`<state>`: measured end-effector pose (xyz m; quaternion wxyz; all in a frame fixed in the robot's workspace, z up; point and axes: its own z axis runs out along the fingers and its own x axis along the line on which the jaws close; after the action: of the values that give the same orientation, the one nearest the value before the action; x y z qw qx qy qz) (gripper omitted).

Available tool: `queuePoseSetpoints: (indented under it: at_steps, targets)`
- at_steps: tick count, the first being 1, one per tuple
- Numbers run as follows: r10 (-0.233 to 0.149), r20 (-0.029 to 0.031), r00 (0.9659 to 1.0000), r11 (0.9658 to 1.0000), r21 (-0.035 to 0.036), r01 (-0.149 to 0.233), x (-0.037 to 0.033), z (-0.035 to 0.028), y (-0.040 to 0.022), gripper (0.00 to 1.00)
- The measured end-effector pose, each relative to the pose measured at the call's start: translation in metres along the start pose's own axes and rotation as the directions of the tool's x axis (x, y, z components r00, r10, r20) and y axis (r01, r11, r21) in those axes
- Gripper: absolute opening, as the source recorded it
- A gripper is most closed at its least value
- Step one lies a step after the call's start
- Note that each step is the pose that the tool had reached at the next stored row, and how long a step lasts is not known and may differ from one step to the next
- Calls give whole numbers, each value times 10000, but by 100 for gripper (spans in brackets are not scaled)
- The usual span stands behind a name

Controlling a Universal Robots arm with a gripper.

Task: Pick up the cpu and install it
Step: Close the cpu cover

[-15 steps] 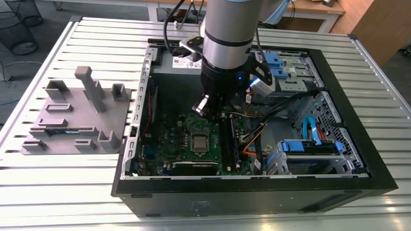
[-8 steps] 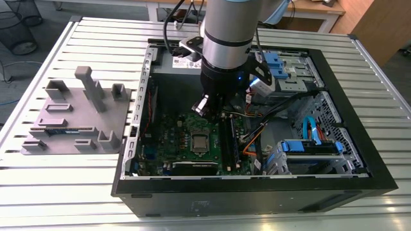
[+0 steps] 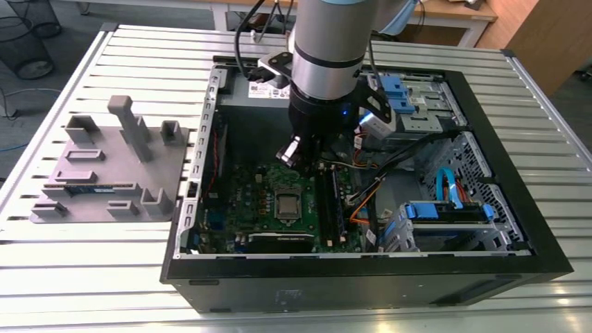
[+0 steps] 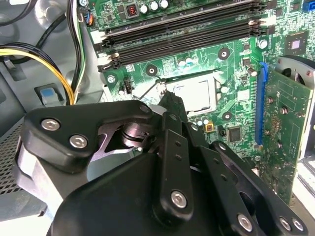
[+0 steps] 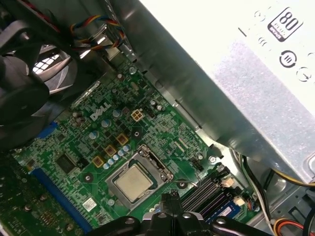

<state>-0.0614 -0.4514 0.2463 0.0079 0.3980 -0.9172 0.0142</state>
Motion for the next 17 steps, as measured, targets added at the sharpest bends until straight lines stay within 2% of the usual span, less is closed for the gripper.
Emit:
queuePoseSetpoints:
  at_steps: [5,10,17]
  targets:
    - [-2,9,10000,10000,1,2,5,3,5,11]
    - [1,64,10000,10000,62,-2,55,15,59,11]
    - [3,103,9999,9999,105,-4,112,87,123,11]
